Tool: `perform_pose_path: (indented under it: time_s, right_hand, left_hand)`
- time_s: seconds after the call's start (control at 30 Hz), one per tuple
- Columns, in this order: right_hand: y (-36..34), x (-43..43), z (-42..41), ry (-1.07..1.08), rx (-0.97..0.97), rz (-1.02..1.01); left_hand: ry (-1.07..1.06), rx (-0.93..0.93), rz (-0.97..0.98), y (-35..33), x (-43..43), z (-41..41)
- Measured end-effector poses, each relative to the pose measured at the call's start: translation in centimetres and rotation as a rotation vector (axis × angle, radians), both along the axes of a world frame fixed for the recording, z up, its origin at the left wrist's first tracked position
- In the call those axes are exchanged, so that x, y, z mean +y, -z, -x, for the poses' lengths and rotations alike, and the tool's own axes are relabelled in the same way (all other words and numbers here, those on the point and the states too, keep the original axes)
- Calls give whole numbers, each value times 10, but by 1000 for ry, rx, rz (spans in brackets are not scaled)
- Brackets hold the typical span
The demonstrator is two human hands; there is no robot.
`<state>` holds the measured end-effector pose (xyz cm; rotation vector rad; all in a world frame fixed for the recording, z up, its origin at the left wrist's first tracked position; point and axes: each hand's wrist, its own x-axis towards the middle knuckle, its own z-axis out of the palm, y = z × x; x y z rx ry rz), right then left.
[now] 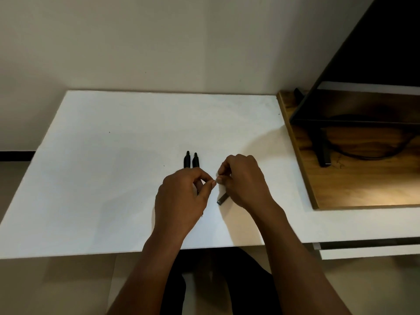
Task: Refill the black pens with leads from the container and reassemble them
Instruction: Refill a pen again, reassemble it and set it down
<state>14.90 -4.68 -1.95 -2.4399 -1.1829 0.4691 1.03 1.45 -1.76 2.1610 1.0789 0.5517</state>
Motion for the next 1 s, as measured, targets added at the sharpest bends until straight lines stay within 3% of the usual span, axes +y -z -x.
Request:
perform_pose_path:
  time_s: [0.17, 0.3, 0.5, 0.67, 0.8, 1.0]
  right_hand:
    - [-8, -9, -26, 378, 263, -379]
    - [-13, -23, -42, 538, 550, -467]
    - [-10, -30, -43, 534, 638, -323]
    - [-21, -39, -46, 474, 904, -212]
    - [-29, -43, -49, 422, 1081, -252]
    - [-31, -42, -50, 378, 1124, -316]
  left_hand:
    - [104, 167, -163, 1, -13, -7]
    - [159, 320, -244, 4, -22, -14]
    - [114, 388, -256, 4, -28, -18]
    - [57, 310, -202, -1, -26, -16]
    - [28, 227, -199, -7, -23, -15]
    - [13, 156, -239, -10, -22, -14]
